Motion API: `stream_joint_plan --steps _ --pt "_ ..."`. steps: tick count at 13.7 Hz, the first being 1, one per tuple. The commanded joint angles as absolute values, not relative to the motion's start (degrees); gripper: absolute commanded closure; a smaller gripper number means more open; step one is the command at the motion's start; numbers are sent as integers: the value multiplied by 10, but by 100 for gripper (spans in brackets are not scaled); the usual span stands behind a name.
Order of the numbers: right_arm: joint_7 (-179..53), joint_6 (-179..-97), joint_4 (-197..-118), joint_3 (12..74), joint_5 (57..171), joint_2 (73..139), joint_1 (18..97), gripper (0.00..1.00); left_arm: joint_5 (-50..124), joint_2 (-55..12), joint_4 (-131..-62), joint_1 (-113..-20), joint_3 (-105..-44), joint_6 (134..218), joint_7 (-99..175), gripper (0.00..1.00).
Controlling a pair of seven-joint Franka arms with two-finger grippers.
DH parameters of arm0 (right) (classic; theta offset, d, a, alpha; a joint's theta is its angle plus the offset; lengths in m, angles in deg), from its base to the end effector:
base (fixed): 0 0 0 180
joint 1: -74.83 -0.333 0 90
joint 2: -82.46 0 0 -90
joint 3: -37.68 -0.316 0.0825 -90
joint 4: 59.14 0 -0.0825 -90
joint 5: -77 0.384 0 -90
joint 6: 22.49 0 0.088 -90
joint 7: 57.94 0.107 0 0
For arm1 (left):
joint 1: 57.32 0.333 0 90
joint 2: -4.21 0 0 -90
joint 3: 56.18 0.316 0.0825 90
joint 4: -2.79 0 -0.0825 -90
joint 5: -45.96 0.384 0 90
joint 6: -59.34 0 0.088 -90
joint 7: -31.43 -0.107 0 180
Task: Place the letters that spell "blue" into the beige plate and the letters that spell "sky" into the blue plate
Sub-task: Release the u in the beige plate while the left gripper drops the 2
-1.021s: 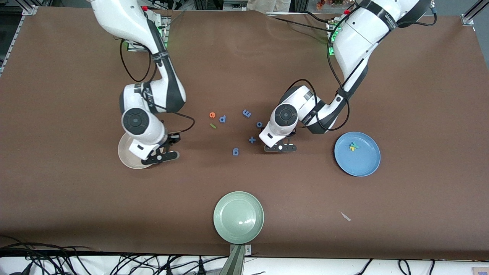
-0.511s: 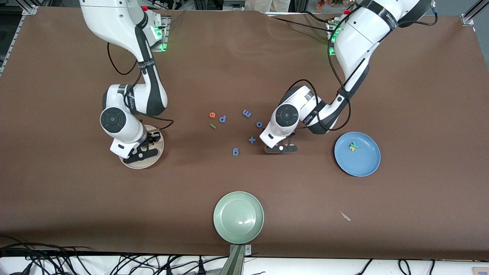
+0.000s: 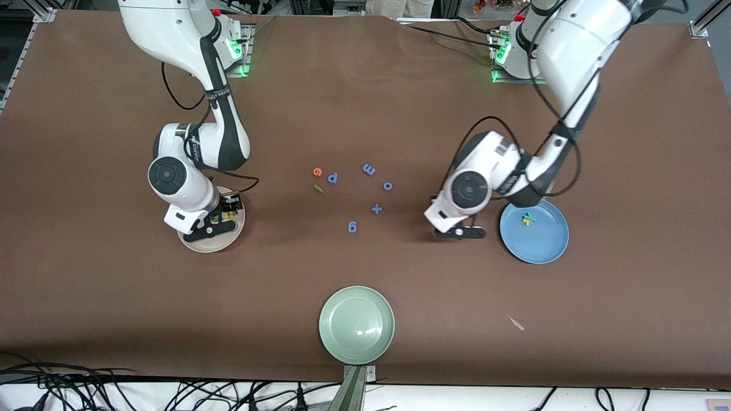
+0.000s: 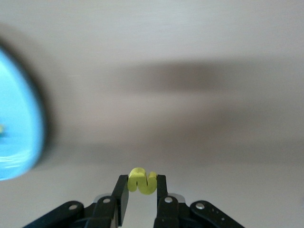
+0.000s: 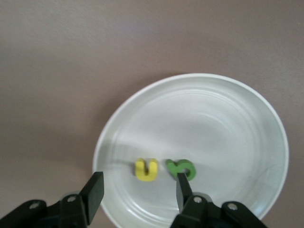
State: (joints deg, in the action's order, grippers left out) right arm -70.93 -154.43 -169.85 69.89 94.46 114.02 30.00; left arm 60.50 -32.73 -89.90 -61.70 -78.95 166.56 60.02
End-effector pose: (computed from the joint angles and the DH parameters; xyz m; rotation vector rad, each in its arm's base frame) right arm 0.5941 0.1531 0.2313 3.0395 0.4405 -0.1138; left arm 0.5983 -0.2541 0.2468 -2.9663 0.0885 0.4534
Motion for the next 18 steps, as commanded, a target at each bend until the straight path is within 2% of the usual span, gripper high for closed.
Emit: stream_joint_plan --steps 1,4,6,7,8,9,13,16,18 --pt "-647 -1514 -1681 682 956 1128 287 30 607 -305 -918 -563 -791 1633 510 74" --pt "-555 -1499 -1667 641 956 1123 283 29 641 -307 -927 -521 -792 1633 463 73" --pt "-477 -1503 -1664 604 955 1122 282 28 641 -310 -927 -488 -793 1637 416 65" --pt "-438 -1506 -1661 585 955 1122 281 28 635 -311 -927 -478 -794 1638 404 40" --pt "-405 -1507 -1659 569 955 1121 280 28 634 -311 -927 -477 -795 1637 402 3" --pt "-387 -1507 -1663 560 955 1116 279 26 633 -311 -925 -477 -796 1637 402 0" --pt "-286 -1544 -1665 530 955 1122 255 26 624 -304 -917 -484 -803 1634 404 0" --pt "-245 -1579 -1676 531 954 1140 222 26 603 -269 -915 -484 -815 1632 409 0" --pt "-245 -1591 -1679 532 953 1151 217 27 599 -231 -913 -480 -817 1602 408 0"
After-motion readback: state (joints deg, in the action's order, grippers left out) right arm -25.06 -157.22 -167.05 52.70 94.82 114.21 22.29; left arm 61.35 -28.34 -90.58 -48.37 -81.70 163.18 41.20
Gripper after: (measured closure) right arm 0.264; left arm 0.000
